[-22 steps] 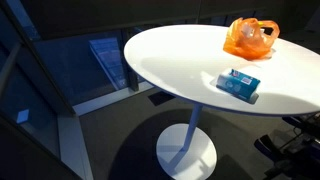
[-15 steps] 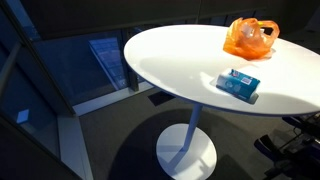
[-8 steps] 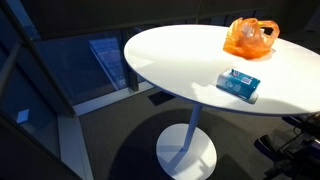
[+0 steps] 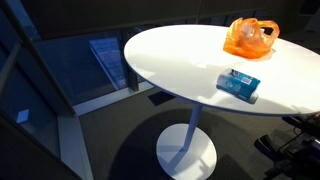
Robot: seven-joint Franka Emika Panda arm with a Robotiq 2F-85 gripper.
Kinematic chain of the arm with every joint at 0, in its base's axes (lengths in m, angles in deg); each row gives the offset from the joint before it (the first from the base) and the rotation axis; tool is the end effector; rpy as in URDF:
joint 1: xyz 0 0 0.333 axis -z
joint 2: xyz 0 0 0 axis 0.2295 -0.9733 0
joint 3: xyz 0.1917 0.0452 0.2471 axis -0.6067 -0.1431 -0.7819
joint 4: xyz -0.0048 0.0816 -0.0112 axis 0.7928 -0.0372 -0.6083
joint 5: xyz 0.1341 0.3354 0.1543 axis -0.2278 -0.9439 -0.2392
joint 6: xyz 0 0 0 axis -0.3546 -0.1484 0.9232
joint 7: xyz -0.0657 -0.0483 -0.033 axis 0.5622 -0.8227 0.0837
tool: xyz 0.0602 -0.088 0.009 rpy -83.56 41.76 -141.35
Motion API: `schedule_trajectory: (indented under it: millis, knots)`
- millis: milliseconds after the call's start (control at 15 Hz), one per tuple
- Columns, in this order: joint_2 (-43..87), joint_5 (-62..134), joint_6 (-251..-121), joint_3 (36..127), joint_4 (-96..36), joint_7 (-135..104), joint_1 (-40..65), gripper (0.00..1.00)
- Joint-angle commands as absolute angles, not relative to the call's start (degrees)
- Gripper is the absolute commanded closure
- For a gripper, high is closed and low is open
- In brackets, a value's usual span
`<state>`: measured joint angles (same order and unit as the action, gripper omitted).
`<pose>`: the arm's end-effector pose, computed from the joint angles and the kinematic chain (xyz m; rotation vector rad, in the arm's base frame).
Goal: Put the blue box in the plastic
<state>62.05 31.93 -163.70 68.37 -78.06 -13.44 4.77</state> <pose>0.3890 0.1257 0.4380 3.0693 0.2614 -0.1124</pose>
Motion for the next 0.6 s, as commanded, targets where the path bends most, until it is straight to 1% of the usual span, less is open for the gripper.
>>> schedule_trajectory:
  millis: [0, 333, 533]
  knots:
    - [58.5, 29.5, -170.0, 68.0, -80.0, -14.5, 3.6, 0.0]
    - [54.2, 28.6, -175.6, 67.4, -81.4, -14.4, 2.5, 0.0]
    - [53.6, 30.0, -175.1, 67.2, -81.2, -13.6, 2.7, 0.0]
